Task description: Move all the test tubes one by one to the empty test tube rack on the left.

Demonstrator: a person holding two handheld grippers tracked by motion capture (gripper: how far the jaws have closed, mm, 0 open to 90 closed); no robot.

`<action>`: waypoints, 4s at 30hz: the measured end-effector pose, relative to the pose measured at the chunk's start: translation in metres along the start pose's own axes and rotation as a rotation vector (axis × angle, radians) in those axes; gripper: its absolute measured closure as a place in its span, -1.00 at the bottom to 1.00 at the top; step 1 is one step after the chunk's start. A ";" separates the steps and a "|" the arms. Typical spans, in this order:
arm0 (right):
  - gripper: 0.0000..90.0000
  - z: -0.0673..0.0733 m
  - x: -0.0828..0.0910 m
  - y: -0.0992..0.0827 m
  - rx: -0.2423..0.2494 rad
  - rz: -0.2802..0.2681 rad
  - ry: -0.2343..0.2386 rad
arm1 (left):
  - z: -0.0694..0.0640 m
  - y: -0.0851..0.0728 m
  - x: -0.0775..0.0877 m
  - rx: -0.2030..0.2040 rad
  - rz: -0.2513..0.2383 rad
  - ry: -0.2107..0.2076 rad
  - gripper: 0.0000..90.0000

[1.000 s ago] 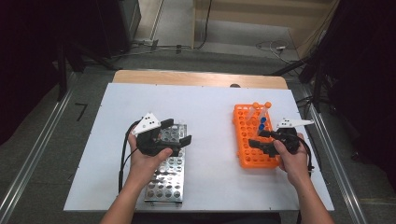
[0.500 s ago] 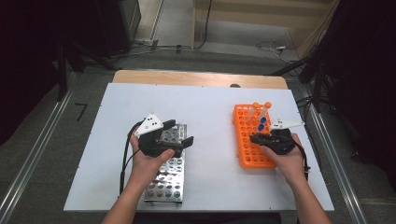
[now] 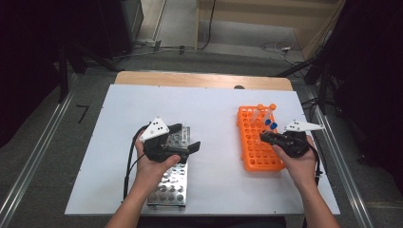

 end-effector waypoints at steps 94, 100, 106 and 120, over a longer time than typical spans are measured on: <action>-0.95 0.122 -0.024 0.016 0.118 -0.011 0.370 | -0.025 0.013 0.001 -0.133 -0.002 -0.051 0.70; -1.00 0.109 -0.019 0.012 0.118 -0.015 0.355 | -0.012 0.014 0.007 -0.124 -0.010 -0.020 0.70; -1.00 0.091 -0.013 0.010 0.102 -0.035 0.305 | 0.003 0.014 0.015 -0.101 -0.032 0.020 0.70; -1.00 0.059 -0.004 0.005 0.046 -0.053 0.226 | 0.032 0.011 0.021 -0.048 -0.146 0.118 0.70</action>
Point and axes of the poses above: each handheld gripper's, and its own axes: x roughly backward along the jaws, y roughly out of its top, z roughly to its left, the point moved 5 cm from there along -x, roughly forward along the jaws
